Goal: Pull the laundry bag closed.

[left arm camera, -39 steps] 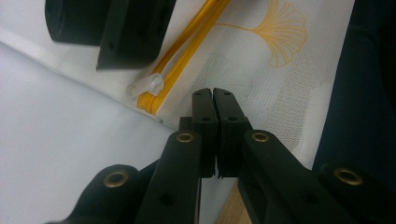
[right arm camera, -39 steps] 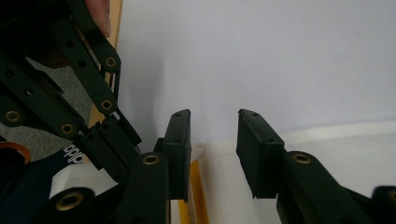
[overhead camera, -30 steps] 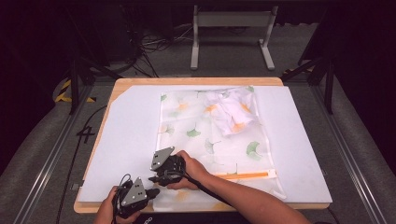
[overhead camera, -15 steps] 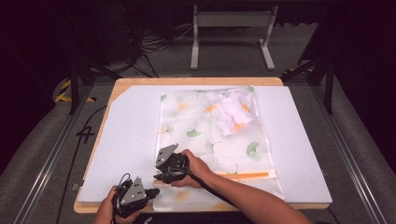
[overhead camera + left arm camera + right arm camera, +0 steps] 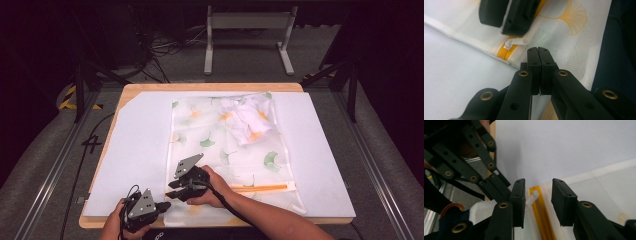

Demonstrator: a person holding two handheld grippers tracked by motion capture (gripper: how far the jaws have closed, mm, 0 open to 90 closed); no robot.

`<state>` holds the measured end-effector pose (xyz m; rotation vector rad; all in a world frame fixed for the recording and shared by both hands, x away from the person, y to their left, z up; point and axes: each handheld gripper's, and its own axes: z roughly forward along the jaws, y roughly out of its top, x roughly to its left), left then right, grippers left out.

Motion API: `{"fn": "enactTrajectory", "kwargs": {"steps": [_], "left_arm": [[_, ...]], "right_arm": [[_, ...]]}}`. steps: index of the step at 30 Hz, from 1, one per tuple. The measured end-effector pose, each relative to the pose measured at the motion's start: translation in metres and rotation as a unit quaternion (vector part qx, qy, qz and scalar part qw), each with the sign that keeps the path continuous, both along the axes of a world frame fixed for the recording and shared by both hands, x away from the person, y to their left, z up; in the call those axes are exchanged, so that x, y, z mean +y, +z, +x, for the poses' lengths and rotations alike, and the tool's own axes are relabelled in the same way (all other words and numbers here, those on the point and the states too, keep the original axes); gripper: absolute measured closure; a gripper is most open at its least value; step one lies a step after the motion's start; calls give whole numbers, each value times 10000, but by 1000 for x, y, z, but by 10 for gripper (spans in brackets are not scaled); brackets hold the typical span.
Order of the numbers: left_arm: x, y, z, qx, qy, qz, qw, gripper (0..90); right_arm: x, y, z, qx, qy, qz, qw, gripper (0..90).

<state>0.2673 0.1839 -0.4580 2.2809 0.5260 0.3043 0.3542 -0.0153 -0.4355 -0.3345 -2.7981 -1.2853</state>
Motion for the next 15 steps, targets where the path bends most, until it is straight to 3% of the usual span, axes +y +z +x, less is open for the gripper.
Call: {"fn": "enactTrajectory", "kwargs": {"steps": [4,6,11,12,15], "left_arm": [[0,0,0,7,-16,-7,10000,889],[1,0,1,9,-16,-7,10000,889],[1,0,1,12,-17,-9,10000,889],[1,0,1,9,-24,-3,10000,889],[1,0,1,19,-28,2,10000,889]], "right_arm": [[4,-5,-3,117,55,-81,9999,629],[6,-8,-3,54,43,-197,9998,644],[5,-12,-2,-78,-55,-281,9996,769],[4,-12,-1,-8,-31,-253,9997,824],[3,-12,-1,34,-9,-269,9996,844]]}}
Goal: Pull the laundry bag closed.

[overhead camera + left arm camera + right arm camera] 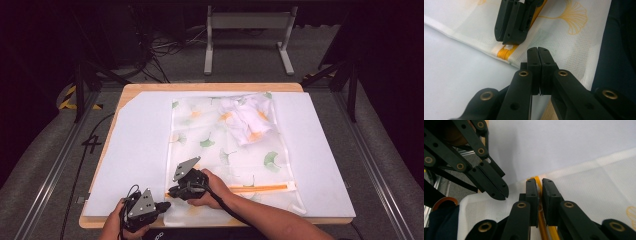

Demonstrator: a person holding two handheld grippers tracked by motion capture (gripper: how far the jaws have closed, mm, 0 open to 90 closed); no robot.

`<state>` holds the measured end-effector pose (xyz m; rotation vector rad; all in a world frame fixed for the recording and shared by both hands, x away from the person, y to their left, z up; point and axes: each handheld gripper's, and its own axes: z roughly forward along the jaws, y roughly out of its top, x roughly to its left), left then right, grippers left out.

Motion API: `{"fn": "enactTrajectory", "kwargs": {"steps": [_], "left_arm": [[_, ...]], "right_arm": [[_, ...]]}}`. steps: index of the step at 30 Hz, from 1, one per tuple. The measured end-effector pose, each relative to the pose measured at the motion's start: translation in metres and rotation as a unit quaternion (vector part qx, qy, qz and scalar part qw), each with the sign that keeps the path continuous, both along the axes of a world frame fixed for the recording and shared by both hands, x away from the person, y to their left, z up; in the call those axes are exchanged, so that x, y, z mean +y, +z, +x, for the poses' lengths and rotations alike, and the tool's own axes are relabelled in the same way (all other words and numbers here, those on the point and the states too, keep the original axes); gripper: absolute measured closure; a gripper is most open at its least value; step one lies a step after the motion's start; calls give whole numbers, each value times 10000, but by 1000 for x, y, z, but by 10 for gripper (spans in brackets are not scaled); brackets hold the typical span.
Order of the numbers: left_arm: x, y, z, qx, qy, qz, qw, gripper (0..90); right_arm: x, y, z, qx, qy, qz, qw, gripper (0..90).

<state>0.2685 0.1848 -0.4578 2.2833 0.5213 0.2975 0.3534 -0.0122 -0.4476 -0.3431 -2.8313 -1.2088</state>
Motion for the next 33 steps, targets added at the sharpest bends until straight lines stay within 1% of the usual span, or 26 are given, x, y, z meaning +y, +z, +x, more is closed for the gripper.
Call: {"fn": "enactTrajectory", "kwargs": {"steps": [7,8,10,11,16,17,20,21,22,24,26,29,30,33], "left_arm": [[0,0,0,9,-8,7,10000,889],[0,0,0,20,-3,6,10000,889],[0,0,1,24,-4,6,10000,889],[0,0,0,21,-8,4,10000,889],[0,0,1,41,-8,10,10000,889],[0,0,1,46,-6,3,10000,889],[0,0,1,58,5,-33,10000,889],[0,0,1,82,4,-39,10000,889],[1,0,2,84,-7,-45,10000,889],[1,0,2,87,-5,-56,9999,889],[1,0,2,88,-7,-53,9999,889],[1,0,2,92,-7,-57,9999,889],[1,0,2,92,-5,-53,9999,890],[1,0,2,86,-7,-46,10000,889]], "right_arm": [[-1,1,2,62,21,42,10000,845],[-2,2,2,133,8,67,9999,844],[-3,3,2,130,12,48,9999,845],[-3,4,1,163,17,51,9999,845],[-3,6,1,114,56,29,9999,849],[-3,5,1,144,102,9,9998,900],[-4,5,3,260,106,61,9996,900],[-5,5,4,239,99,45,9997,900],[-5,5,4,308,88,81,9995,900],[-5,4,4,342,52,49,9994,900],[-6,4,4,382,19,105,9992,900],[-6,4,3,378,31,134,9992,899],[-6,4,3,413,29,153,9990,897],[-5,1,2,507,6,157,9986,865]]}}
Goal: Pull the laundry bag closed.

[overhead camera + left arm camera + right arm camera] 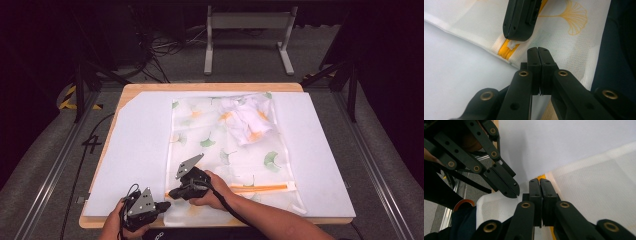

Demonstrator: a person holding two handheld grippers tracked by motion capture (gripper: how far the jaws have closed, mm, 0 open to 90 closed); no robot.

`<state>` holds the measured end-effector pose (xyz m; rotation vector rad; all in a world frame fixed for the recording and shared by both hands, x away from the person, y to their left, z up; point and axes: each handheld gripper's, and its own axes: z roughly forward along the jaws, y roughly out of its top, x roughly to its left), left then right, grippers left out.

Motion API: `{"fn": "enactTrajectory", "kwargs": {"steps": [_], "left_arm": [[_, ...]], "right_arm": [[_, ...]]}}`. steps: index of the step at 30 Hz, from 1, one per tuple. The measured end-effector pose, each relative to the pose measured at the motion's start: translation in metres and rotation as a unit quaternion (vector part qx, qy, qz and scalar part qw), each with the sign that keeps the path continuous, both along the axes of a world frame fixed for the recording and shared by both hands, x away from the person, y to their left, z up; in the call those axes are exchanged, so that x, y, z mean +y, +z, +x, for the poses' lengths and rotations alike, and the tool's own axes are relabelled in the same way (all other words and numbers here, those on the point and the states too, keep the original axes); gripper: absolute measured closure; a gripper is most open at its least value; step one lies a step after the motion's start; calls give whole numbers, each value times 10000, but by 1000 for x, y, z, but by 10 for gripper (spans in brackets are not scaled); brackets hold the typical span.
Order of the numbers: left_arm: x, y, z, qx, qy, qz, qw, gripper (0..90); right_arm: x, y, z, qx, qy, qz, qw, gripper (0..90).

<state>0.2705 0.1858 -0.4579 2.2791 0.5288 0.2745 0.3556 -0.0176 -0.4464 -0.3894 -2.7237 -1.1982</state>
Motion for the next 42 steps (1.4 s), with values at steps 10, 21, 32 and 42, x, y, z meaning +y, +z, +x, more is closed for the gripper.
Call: {"fn": "enactTrajectory", "kwargs": {"steps": [10,21,32,42], "left_arm": [[0,0,0,3,-9,-2,10000,890],[-1,1,0,-68,36,36,10000,890],[-12,5,13,-262,-109,459,9985,900],[-7,1,12,-194,5,151,9997,900]], "right_arm": [[5,-2,-7,-281,-151,-186,9993,882],[4,4,-9,-524,-55,-366,9979,900],[2,6,-6,-496,-5,-425,9979,900],[0,9,-11,-640,140,-584,9961,900]]}}
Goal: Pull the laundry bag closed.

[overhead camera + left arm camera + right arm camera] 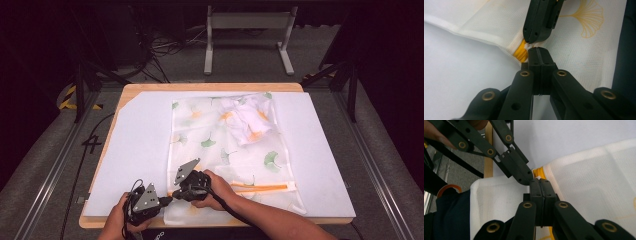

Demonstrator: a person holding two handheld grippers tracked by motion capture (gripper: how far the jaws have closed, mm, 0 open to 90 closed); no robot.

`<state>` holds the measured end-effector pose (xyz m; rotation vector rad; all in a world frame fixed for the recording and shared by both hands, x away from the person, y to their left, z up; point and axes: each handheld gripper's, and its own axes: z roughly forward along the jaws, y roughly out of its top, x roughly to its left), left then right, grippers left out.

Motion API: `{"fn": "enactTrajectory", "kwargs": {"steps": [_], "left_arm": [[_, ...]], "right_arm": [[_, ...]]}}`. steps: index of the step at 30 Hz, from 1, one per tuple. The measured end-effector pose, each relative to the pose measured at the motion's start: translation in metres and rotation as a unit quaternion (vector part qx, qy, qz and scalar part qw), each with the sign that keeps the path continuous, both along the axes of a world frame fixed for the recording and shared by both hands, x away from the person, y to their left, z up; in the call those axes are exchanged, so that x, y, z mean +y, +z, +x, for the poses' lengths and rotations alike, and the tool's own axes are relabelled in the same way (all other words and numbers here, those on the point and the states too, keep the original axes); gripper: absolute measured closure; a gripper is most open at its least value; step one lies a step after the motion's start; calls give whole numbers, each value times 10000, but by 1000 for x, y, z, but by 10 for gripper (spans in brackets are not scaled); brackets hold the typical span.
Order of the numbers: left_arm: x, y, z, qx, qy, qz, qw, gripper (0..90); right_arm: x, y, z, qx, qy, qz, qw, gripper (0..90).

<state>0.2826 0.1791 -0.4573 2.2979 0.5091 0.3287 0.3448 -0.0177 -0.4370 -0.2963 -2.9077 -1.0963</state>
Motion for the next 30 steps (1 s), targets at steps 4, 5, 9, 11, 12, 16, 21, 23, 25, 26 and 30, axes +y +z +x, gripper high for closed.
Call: {"fn": "enactTrajectory", "kwargs": {"steps": [4,5,9,11,12,16,21,23,25,26,30], "left_arm": [[1,-1,1,15,-10,-49,10000,900],[1,-1,1,23,-1,-57,10000,900],[2,-1,1,53,10,-68,10000,900],[1,-1,1,39,5,-53,10000,900],[2,-1,1,44,5,-55,10000,900],[2,-1,2,68,-6,-92,9999,900],[2,-1,2,69,-1,-90,9999,900],[3,-1,2,110,10,-131,9999,900],[3,-2,3,136,10,-160,9998,900],[3,-2,3,143,3,-154,9998,900],[3,-2,3,141,0,-159,9998,900]], "right_arm": [[-2,0,0,-43,39,-53,10000,900],[-2,0,0,-36,43,-61,10000,900],[-2,1,-2,-142,91,-189,9997,900],[-2,2,-2,-180,130,-244,9995,900],[-2,2,-3,-215,156,-289,9992,900],[-4,4,-3,-308,205,-391,9986,900],[-6,5,-2,-308,226,-419,9984,900],[-6,5,-3,-332,198,-431,9983,900],[-5,4,-3,-241,243,-417,9985,900],[-4,4,-3,-239,261,-413,9985,900],[-2,4,-2,-166,218,-388,9989,900]]}}
